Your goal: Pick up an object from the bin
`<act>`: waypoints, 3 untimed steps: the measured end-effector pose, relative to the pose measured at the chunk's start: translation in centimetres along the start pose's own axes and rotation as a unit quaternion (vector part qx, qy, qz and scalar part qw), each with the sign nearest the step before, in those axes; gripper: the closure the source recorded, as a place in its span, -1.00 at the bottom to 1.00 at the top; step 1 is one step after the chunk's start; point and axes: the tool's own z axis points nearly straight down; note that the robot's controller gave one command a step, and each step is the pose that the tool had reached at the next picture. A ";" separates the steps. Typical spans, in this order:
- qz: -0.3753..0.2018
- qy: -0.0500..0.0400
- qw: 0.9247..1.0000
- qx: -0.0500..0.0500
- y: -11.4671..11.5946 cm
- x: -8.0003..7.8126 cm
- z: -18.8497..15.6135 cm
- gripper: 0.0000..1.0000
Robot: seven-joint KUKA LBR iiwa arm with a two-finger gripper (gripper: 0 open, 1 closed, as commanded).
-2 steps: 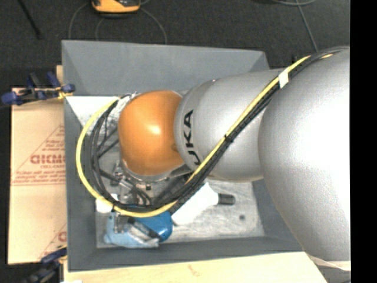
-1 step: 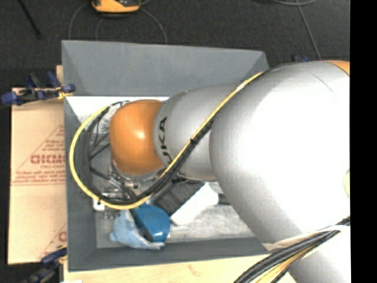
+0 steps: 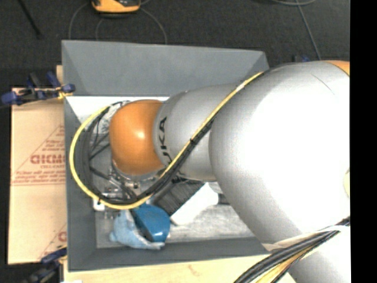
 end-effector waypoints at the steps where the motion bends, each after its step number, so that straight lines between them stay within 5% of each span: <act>1: -0.025 0.005 1.000 0.004 -0.8 0.0 -2.1 1.00; 2: -0.010 0.006 1.000 0.004 -1.5 -1.8 -8.0 1.00; 3: -0.106 0.003 0.994 0.002 -0.7 -6.9 -0.1 1.00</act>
Offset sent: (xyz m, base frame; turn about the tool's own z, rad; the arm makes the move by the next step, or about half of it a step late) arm 0.0310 -0.0210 0.1225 0.0289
